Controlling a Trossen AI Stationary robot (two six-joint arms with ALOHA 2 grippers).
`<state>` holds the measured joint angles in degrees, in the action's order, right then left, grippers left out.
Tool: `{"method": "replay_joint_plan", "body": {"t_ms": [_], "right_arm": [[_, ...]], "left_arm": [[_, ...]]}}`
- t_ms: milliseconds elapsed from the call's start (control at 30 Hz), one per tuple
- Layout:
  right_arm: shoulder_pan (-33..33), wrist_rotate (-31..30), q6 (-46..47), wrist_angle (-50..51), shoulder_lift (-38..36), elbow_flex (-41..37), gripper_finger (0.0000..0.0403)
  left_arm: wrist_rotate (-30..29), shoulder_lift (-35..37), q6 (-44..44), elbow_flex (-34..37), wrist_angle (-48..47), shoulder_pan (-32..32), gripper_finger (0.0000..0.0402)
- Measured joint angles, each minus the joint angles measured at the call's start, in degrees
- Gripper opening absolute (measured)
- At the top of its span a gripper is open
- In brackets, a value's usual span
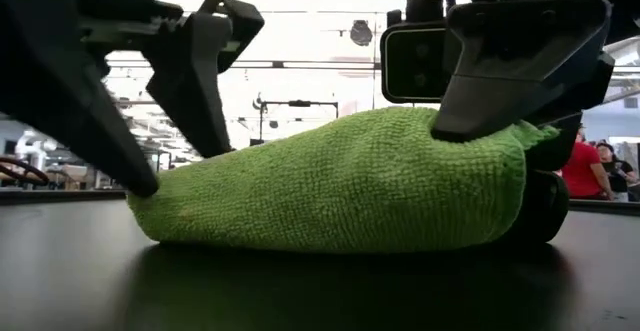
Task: Roll towel
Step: Roll the green microfiber towel
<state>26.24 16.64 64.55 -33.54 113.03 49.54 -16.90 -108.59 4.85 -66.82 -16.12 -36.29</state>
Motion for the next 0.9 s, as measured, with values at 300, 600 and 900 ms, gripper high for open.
{"method": "replay_joint_plan", "body": {"t_ms": [300, 600, 900], "right_arm": [[0.0, -1.9, 2.3, -0.2, 0.0, 0.0, 0.0004], [-0.3, -2.6, 3.9, -0.9, 0.0, -0.1, 0.0004], [-0.3, -3.2, 3.4, -1.3, 0.0, -0.1, 0.0029]], "left_arm": [[-4.4, -2.6, -1.5, 0.0, 0.9, -1.3, 0.0189], [-5.5, -6.3, -1.4, -0.1, 3.9, -1.0, 0.0156], [0.1, -6.5, 0.0, 0.4, 6.7, 0.6, 0.0013]]}}
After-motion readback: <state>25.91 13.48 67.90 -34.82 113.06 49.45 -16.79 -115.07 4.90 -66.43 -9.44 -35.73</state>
